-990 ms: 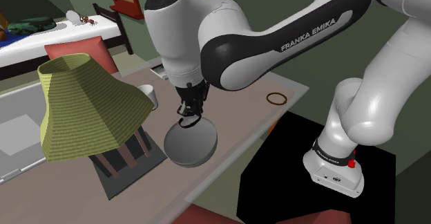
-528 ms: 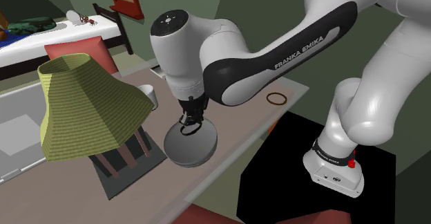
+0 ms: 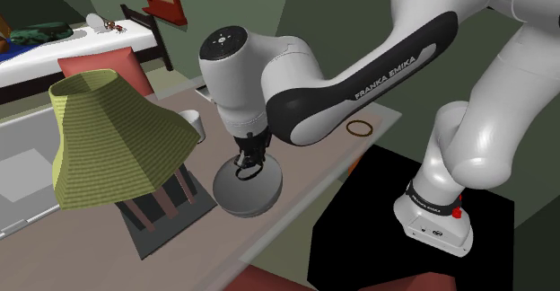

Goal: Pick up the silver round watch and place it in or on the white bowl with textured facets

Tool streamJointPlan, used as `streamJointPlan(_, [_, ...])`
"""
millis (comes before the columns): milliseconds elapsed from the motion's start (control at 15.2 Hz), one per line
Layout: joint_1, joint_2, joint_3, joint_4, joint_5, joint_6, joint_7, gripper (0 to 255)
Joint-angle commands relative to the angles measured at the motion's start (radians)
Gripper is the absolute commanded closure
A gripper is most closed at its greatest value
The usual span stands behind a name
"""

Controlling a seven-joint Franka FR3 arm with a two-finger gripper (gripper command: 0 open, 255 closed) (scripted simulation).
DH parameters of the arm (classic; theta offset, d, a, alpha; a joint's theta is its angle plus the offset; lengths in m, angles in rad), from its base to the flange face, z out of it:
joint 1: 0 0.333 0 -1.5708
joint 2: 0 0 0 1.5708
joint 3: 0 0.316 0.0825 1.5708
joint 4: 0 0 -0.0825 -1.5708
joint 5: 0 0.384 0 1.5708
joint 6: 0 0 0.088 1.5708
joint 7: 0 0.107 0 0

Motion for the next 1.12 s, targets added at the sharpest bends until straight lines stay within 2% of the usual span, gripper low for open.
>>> streamJointPlan(0, [0.000,0.000,0.000,0.000,0.000,0.000,0.000,255])
streamJointPlan(66, [0.000,0.000,0.000,0.000,0.000,0.000,0.000,255])
streamJointPlan(132, [0.000,0.000,0.000,0.000,0.000,0.000,0.000,0])
streamJointPlan(462, [0.000,0.000,0.000,0.000,0.000,0.000,0.000,0])
streamJointPlan(726, [0.012,-0.025,0.010,0.100,0.025,-0.123,-0.015,0])
streamJointPlan(1056, [0.012,-0.025,0.010,0.100,0.025,-0.123,-0.015,0])
